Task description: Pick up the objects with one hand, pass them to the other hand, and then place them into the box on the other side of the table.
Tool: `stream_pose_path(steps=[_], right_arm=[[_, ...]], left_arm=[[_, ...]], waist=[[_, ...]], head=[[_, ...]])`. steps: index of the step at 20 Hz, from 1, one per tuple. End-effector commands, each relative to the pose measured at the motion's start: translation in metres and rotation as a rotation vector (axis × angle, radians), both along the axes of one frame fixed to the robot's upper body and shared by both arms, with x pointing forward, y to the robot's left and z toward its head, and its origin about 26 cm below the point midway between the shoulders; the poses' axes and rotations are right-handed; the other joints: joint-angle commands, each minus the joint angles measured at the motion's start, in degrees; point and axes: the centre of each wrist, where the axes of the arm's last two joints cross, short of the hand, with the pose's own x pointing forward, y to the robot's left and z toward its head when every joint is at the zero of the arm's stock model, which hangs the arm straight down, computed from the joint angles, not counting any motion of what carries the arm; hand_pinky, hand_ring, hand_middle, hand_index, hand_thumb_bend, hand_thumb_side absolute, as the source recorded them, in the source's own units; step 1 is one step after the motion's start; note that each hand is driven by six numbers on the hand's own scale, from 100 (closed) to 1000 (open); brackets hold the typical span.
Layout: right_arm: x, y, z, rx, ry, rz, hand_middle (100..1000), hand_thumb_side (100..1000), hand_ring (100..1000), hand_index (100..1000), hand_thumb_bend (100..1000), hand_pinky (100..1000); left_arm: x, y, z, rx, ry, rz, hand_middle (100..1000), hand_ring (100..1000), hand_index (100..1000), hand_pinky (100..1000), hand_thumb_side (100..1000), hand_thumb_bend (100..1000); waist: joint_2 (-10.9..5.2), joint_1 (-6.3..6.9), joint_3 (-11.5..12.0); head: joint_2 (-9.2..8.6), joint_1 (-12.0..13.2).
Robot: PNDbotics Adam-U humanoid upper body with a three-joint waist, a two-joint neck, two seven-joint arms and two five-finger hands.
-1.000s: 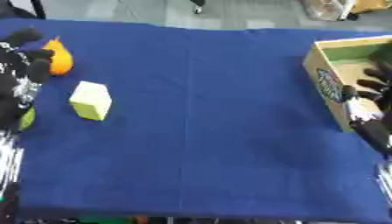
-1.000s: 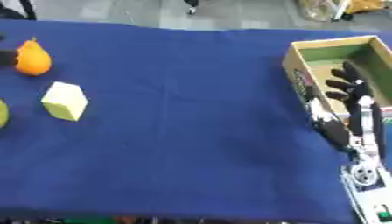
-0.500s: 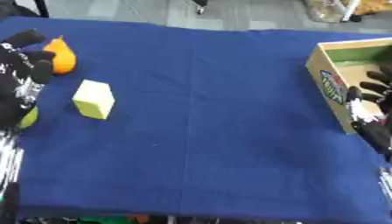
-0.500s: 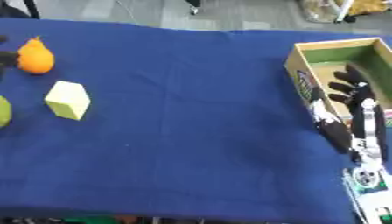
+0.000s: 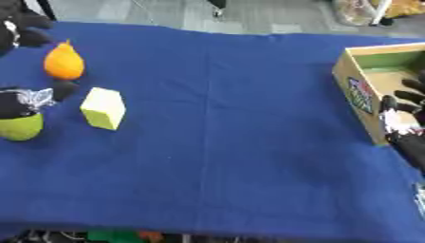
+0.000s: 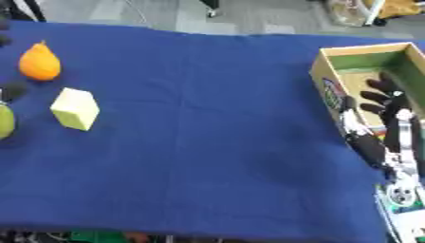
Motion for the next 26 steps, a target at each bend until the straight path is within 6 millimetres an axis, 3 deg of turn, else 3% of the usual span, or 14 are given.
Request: stream_pose_path(steps=[1, 4, 7, 16, 26], right_arm=[[0.0, -0.006, 0.006, -0.034, -0.015, 0.006, 798, 397, 779, 935, 241, 720], [0.0, -0.005, 0.005, -0.039, -0.011, 0.015, 797, 396, 779, 935, 242, 720], [0.0, -0.006, 0.004, -0.041, -0.006, 0.019, 797, 398, 778, 936, 241, 720], [0.0, -0.005, 0.002, -0.035, 0.003, 0.026, 797, 401, 778, 936, 238, 721], [0.0, -0.005, 0.001, -0.03, 0.006, 0.026, 796, 403, 777, 936, 239, 721]], left_arm=[[0.01, 0.019, 0.023, 0.297, 0.111, 0.031, 775, 785, 878, 843, 343, 694], [0.025, 0.028, 0.025, 0.423, 0.211, 0.05, 768, 793, 870, 847, 281, 685], [0.042, 0.029, 0.022, 0.465, 0.268, 0.058, 764, 796, 863, 847, 275, 694], [0.089, 0.011, 0.002, 0.502, 0.368, 0.017, 756, 796, 851, 845, 264, 684], [0.107, -0.001, -0.015, 0.565, 0.453, -0.038, 770, 807, 865, 851, 263, 683]], waist=[[-1.92, 1.09, -0.23], [-2.25, 1.27, -0.69], [-2.4, 1.27, -0.97], [-2.62, 1.14, -1.18], [-2.44, 1.11, -1.32]], head=[[0.33, 0.38], [0.33, 0.8], [0.33, 0.85], [0.33, 1.34], [0.33, 1.78]])
